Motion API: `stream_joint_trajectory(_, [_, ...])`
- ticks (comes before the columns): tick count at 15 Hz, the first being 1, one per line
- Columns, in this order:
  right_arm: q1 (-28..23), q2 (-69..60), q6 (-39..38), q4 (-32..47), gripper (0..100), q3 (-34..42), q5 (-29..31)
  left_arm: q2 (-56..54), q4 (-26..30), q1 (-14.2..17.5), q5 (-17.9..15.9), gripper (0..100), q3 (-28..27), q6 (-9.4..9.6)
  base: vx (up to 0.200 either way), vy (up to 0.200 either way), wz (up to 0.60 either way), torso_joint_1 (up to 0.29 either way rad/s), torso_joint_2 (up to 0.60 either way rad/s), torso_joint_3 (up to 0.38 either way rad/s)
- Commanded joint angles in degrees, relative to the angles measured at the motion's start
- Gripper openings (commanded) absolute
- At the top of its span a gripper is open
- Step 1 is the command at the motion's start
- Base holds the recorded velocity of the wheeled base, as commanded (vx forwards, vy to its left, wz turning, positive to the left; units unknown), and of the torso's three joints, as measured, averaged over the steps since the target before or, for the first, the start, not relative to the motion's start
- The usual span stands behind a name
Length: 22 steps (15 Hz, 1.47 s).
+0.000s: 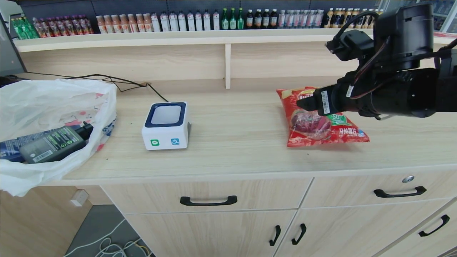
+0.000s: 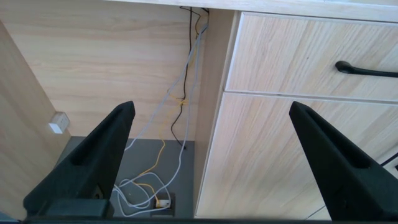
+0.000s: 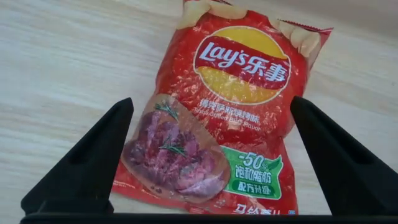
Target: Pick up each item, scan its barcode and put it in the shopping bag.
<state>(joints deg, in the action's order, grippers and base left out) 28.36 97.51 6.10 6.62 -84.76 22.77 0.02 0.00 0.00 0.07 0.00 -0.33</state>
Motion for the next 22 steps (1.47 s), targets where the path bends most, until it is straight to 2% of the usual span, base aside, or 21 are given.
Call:
stream_joint_trajectory(1, [-0.05,4.44,0.06,0.59,100,-5.06,1.93,-0.02,0.00,0.00,0.10,100,0.00,-0.02,0.000,0.000,0.00,0.000,0.00,0.000])
stream_joint_trajectory(11, [-1.72,6.55,-3.37,3.49,100,-8.40,3.60,-0.02,0.00,0.00,0.01,100,0.00,0.07,0.000,0.000,0.00,0.000,0.00,0.000])
stream_joint_trajectory(14, [-1.90,4.70,-6.01,7.09,100,-7.00,4.12,-0.02,0.00,0.00,0.01,100,0.00,-0.02,0.000,0.000,0.00,0.000,0.00,0.000])
stream_joint_trajectory(18, [-0.76,5.93,-12.42,7.27,100,-4.27,4.56,-0.02,0.00,0.00,0.01,100,0.00,-0.02,0.000,0.000,0.00,0.000,0.00,0.000])
stream_joint_trajectory(22, [-0.67,6.73,-12.77,7.18,100,-4.10,4.30,-0.02,0.00,0.00,0.01,100,0.00,-0.02,0.000,0.000,0.00,0.000,0.00,0.000])
